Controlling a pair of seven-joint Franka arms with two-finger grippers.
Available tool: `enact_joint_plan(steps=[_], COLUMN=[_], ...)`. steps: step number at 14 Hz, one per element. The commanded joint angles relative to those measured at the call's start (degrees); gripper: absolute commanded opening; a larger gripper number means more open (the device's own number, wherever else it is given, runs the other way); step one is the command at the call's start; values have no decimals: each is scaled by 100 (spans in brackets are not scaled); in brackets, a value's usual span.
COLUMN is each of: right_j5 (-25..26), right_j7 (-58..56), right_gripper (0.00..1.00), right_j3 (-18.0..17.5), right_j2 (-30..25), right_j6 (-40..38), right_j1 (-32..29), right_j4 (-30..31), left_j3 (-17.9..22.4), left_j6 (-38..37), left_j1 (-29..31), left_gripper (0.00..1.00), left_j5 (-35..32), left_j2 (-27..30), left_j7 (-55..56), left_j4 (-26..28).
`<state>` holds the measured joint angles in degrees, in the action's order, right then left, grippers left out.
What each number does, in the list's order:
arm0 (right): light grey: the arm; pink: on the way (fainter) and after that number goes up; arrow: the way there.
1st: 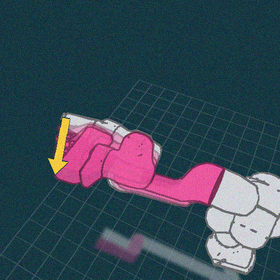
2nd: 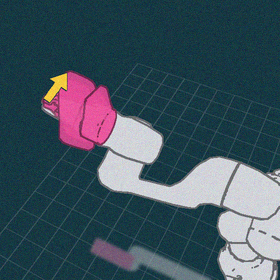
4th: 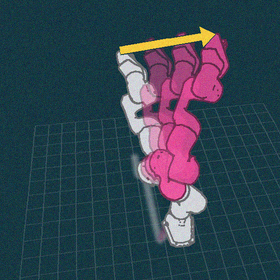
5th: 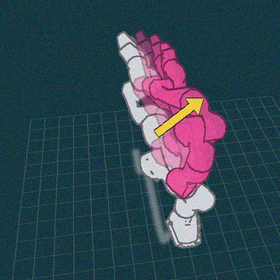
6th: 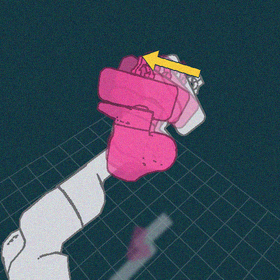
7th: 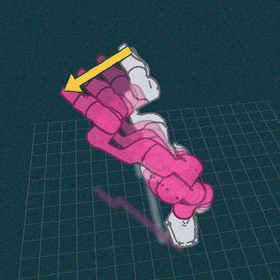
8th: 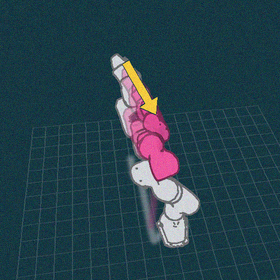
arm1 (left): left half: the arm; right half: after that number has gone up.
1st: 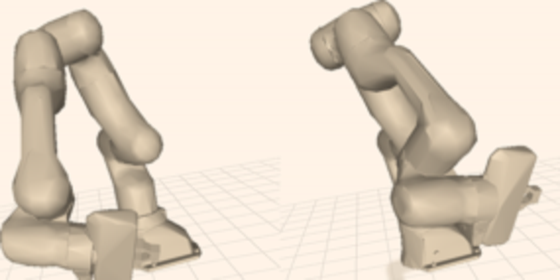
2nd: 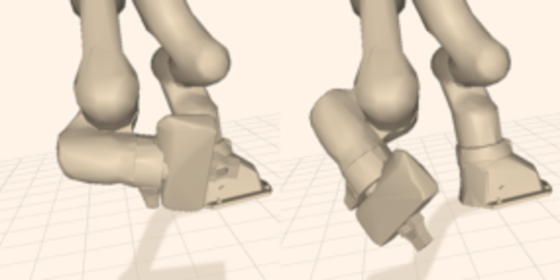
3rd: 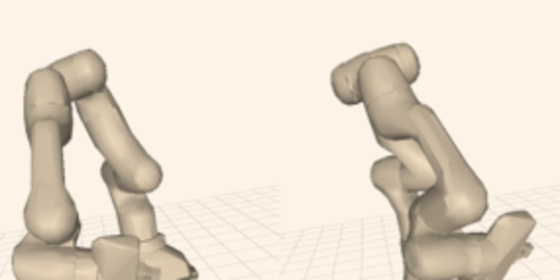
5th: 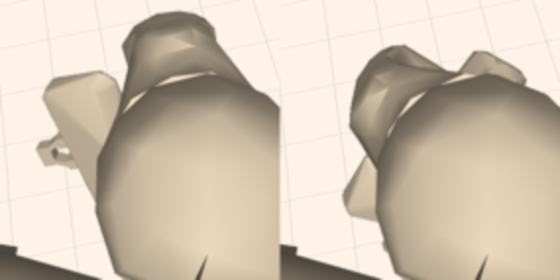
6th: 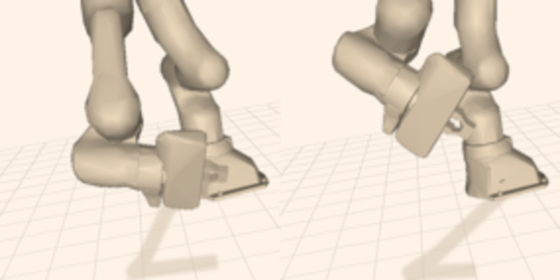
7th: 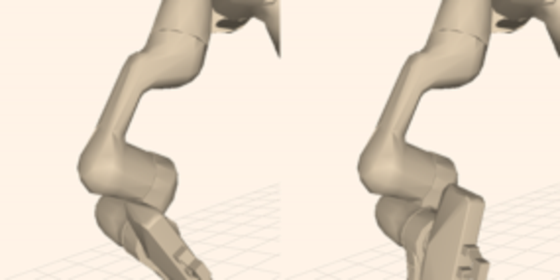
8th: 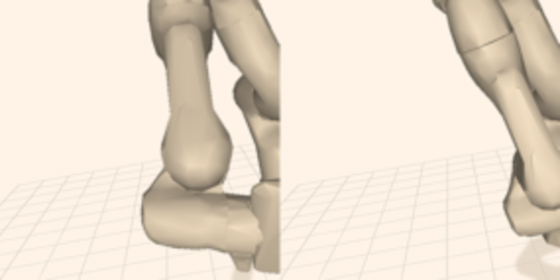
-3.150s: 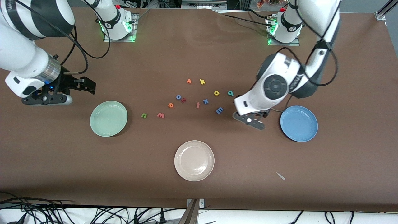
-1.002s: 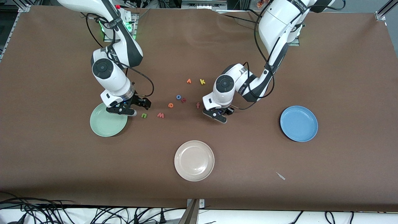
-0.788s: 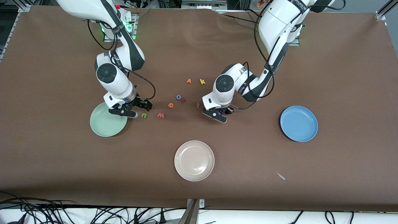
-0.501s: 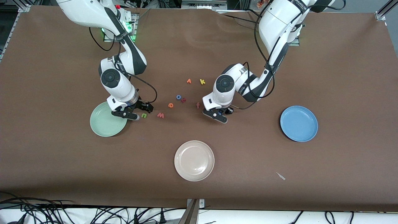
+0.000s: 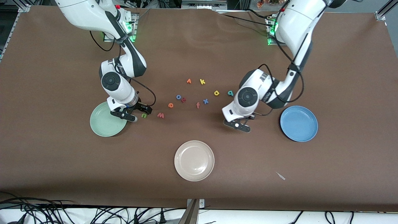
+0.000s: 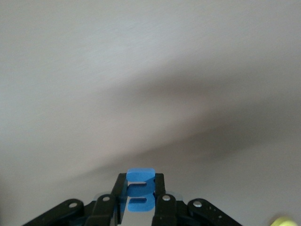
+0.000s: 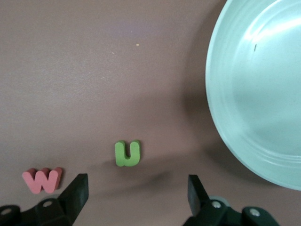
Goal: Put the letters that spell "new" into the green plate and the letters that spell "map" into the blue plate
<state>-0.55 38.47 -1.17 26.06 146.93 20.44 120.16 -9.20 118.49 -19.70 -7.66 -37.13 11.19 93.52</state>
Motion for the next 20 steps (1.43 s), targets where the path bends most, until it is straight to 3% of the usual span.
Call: enact_joint_plan(steps=[1, 6, 11, 12, 13, 14, 15, 17, 20], right_j5=[-33, 37, 55, 55, 63, 63, 63, 63, 63], right_j7=[81, 345, 345, 345, 345, 336, 345, 345, 336], right_gripper=[94, 91, 66, 61, 58, 58, 58, 54, 33], right_j3=[-6, -6, -6, -6, -6, -6, -6, 3, -6], right_j2=[433, 514, 532, 532, 532, 540, 540, 540, 567], right_j6=[20, 11, 20, 20, 20, 20, 20, 29, 29], right_j1=[-23, 22, 39, 39, 39, 39, 39, 30, 22], right_j4=[-457, -529, -494, -494, -485, -485, -485, -485, -485], left_j3=[-47, -12, -3, -3, -3, -3, -12, -38, -152], left_j6=[-851, -1539, -1513, -1478, -1478, -1495, -1521, -1530, -1504], left_j1=[483, 1405, 2118, 2128, 2136, 2154, 2163, 2163, 2180], left_gripper=[0, 0, 0, 7, 23, 67, 95, 100, 100], left_j5=[178, 55, -454, -586, -657, -649, -588, -282, 464], left_j2=[84, 57, -214, -276, -303, -294, -242, -85, 328], left_j7=[-1001, -2733, -3650, -3650, -3642, -3615, -3546, -2926, -1685], left_j4=[-254, -238, -229, -229, -229, -229, -255, -212, 7])
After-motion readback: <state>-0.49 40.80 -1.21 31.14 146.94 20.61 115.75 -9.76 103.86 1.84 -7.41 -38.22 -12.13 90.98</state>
